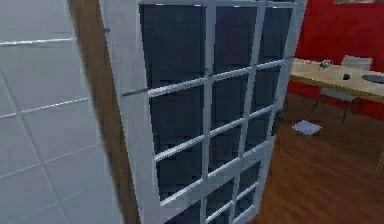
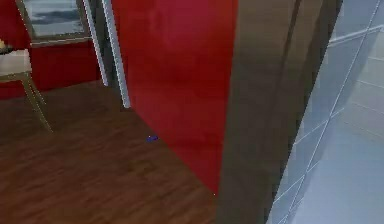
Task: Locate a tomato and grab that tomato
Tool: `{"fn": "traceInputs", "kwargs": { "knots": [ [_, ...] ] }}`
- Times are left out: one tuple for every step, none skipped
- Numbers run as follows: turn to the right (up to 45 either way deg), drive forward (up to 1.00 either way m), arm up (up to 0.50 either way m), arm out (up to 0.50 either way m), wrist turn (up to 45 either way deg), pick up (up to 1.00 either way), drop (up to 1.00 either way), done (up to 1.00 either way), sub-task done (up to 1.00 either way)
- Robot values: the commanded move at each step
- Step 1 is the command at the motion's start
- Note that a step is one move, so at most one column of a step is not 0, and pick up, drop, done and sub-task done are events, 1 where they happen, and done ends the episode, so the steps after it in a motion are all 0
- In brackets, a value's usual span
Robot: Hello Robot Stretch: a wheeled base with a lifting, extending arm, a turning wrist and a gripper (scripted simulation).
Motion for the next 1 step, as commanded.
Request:
{"fn": "traceInputs", "kwargs": {
  "knots": [
    [45.0, 0.00, 0.00, 0.00, 0.0, 0.00, 0.00, 0.00, 0.00]
  ]
}}
